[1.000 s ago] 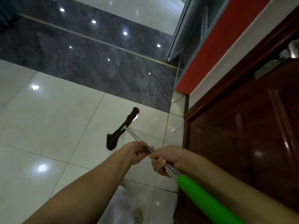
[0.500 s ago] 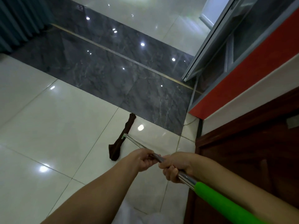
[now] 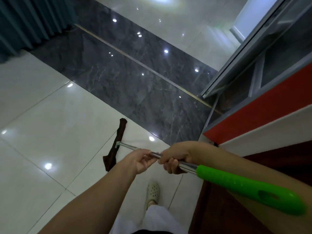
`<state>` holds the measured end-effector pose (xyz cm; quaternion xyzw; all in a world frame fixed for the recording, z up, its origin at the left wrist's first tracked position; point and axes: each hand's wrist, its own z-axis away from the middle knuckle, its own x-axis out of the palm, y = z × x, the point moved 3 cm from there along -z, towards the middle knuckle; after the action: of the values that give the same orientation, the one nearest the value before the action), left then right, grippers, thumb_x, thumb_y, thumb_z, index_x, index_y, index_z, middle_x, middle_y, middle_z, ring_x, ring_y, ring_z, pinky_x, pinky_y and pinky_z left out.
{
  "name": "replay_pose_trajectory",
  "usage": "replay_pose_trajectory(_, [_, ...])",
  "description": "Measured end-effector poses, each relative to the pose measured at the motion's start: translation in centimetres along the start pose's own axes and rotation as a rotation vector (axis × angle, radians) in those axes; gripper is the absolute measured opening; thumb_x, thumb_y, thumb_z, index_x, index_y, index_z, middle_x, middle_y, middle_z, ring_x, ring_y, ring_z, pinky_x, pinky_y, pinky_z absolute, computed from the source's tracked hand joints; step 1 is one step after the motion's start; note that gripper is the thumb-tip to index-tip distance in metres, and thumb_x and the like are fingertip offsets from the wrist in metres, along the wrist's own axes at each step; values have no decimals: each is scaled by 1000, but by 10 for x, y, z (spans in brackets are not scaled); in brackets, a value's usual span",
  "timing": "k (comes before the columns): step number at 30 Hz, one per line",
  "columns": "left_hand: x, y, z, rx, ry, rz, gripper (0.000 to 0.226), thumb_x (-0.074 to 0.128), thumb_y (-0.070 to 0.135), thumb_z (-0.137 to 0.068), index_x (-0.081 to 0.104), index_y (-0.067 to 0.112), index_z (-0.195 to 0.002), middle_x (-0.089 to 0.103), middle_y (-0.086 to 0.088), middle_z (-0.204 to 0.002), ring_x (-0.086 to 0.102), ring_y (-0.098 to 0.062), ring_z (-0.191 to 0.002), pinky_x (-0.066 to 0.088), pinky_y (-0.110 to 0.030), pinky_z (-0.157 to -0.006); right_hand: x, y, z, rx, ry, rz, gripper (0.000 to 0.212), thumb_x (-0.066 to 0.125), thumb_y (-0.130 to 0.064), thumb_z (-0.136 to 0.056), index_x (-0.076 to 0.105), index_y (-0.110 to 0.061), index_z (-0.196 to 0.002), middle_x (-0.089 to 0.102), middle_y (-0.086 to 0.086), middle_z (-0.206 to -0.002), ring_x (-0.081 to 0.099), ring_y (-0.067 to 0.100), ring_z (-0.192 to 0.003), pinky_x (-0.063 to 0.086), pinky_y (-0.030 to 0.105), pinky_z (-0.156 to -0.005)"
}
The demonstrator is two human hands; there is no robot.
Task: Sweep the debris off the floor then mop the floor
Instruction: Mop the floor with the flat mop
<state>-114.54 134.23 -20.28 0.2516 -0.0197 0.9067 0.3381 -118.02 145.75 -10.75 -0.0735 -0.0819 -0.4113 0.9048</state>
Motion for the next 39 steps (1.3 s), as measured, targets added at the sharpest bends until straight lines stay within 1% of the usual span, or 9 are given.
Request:
replay_pose_trajectory(3, [23, 11, -12, 32, 41, 68, 19, 35, -5, -97, 48, -9, -83, 55, -26, -85, 57, -34, -75, 41, -46, -96, -31, -24, -5, 10, -64, 91, 14, 34, -3, -98, 39, -15, -92, 37, -1, -39, 33, 2, -25, 30, 12, -25])
replay_pose_trajectory(10, [43, 36, -41, 106, 110, 196, 20, 36, -3, -97, 49, -8, -83, 54, -24, -83, 57, -31, -74, 44, -41, -90, -68, -71, -15, -23, -93, 170, 28, 37, 1, -96, 37, -15, -73, 34, 0, -41, 31, 4, -27, 26, 10, -25])
replay_pose_trajectory(13, [38, 46, -46, 165, 143, 254, 21, 36, -3, -97, 49, -5, -81, 54, -23, -84, 56, -29, -74, 54, -31, -70, -67, -87, -28, -21, -100, 223, 30, 38, 1, -96, 36, -18, -72, 33, -1, -41, 30, 4, -27, 25, 8, -26])
replay_pose_trajectory(17, [22, 57, -48, 210, 186, 339, 20, 36, -2, -98, 49, -6, -83, 53, -22, -83, 56, -28, -75, 55, -32, -41, -55, -106, -42, -9, -103, 276, 30, 40, 1, -95, 38, -20, -73, 33, -1, -41, 29, 4, -26, 24, 7, -28])
replay_pose_trajectory(22, [-1, 74, -44, 287, 209, 438, 18, 37, -2, -98, 48, -6, -85, 53, -23, -82, 64, -29, -65, 54, -33, -75, -30, -128, -53, -4, -144, 355, 31, 36, 2, -97, 36, -19, -74, 33, -2, -38, 30, 3, -24, 24, 7, -26])
replay_pose_trajectory(24, [-11, 80, -40, 314, 233, 467, 19, 37, -3, -97, 48, -6, -82, 53, -24, -80, 66, -30, -58, 56, -34, -67, -18, -135, -58, 12, -150, 369, 30, 36, 2, -97, 37, -19, -76, 33, -2, -40, 30, 3, -25, 24, 7, -27])
replay_pose_trajectory(28, [-32, 93, -30, 318, 238, 528, 16, 39, -2, -97, 49, -6, -84, 54, -25, -82, 58, -30, -74, 55, -34, -40, 6, -150, -63, 22, -148, 417, 27, 36, 3, -95, 38, -20, -81, 32, -1, -42, 29, 3, -26, 25, 8, -26])
replay_pose_trajectory(32, [-55, 116, -25, 325, 187, 579, 14, 41, -3, -96, 51, -9, -89, 55, -26, -84, 62, -33, -73, 56, -35, -42, 31, -176, -65, 41, -143, 439, 27, 36, 2, -95, 40, -22, -84, 32, -2, -42, 29, 2, -26, 24, 9, -25])
replay_pose_trajectory(39, [-113, 175, 3, 364, 120, 704, 17, 45, 2, -97, 53, -11, -88, 62, -23, -79, 68, -29, -50, 54, -32, -37, 107, -240, -72, 100, -145, 523, 26, 40, 1, -96, 40, -17, -77, 32, -2, -42, 30, 2, -26, 24, 10, -23])
